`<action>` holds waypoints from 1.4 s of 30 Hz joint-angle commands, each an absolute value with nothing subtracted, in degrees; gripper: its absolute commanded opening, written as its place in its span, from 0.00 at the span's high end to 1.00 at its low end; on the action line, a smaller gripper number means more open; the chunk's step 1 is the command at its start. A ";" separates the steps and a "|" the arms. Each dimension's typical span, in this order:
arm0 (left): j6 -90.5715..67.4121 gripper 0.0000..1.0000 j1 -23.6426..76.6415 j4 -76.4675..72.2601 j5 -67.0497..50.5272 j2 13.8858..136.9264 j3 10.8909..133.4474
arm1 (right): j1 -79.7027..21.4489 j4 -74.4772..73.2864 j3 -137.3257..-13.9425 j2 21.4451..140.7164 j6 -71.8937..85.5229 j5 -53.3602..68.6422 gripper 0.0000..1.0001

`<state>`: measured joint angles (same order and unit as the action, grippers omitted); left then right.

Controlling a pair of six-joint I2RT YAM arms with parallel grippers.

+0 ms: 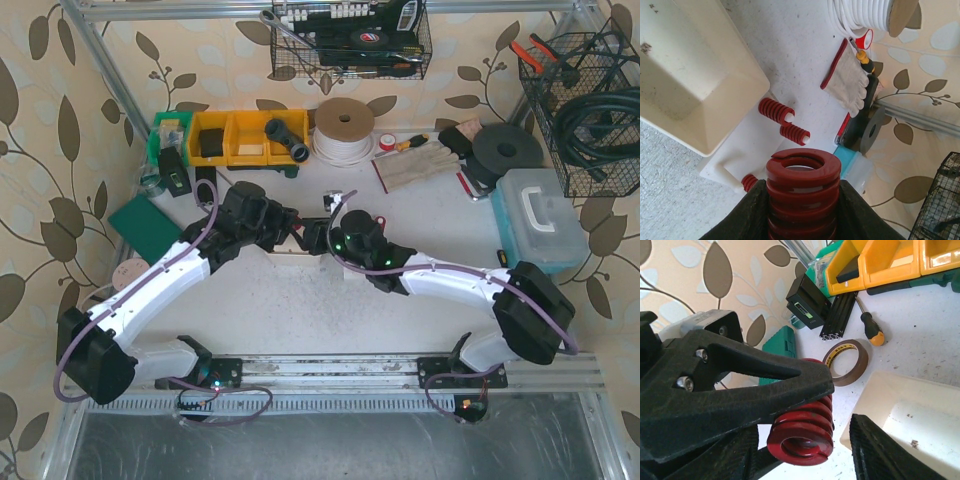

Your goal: Install the large spring

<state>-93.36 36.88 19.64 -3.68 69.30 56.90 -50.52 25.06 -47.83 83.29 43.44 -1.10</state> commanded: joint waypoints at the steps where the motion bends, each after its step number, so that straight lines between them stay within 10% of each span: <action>1: -93.34 1.00 37.75 17.72 -5.22 67.76 57.22 | -50.99 26.29 -50.43 84.98 43.29 -0.94 0.49; 11: -93.18 1.00 38.23 17.55 -5.25 67.94 57.68 | -51.02 26.13 -51.03 86.29 43.65 -1.07 0.54; 21: -93.08 1.00 38.79 17.67 -4.83 68.03 57.81 | -50.95 24.80 -51.65 86.58 43.63 -0.87 0.99; 28: -92.54 1.00 38.91 17.91 -4.65 68.32 58.13 | -50.92 23.13 -52.04 86.40 43.57 -1.25 1.00; 34: -90.95 0.46 38.89 19.89 -4.16 68.47 60.58 | -50.91 20.82 -52.51 85.48 42.29 -1.53 1.00; 42: -85.73 0.26 38.80 25.71 -1.94 68.91 65.92 | -50.65 15.04 -51.62 80.71 38.89 -1.93 1.00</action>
<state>-89.56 38.37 24.53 -3.14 69.32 61.69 -50.74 18.65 -50.89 84.29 41.45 -1.43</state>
